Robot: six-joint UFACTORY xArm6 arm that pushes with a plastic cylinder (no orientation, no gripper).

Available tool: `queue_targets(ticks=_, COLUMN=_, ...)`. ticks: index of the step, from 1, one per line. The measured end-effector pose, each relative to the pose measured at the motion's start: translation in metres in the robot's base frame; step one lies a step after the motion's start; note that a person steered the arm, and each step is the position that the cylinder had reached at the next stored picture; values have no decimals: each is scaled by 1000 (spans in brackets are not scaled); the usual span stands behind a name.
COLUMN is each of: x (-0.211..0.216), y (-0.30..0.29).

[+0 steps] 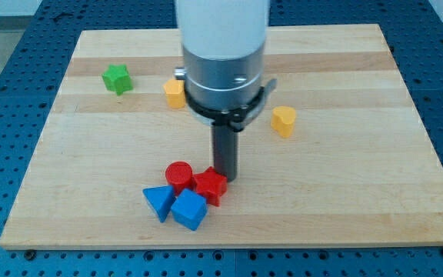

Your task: Slide the red circle and red star right a bit

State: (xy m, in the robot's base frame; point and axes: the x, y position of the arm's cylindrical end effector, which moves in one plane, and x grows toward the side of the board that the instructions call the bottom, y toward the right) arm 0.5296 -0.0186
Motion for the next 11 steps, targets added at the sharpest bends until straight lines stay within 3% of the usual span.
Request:
queue_targets(ticks=2, x=-8, y=29)
queue_targets(ticks=4, x=-35, y=-8)
queue_targets(ticks=7, x=-15, y=-87)
queue_targets(ticks=11, x=2, y=-92)
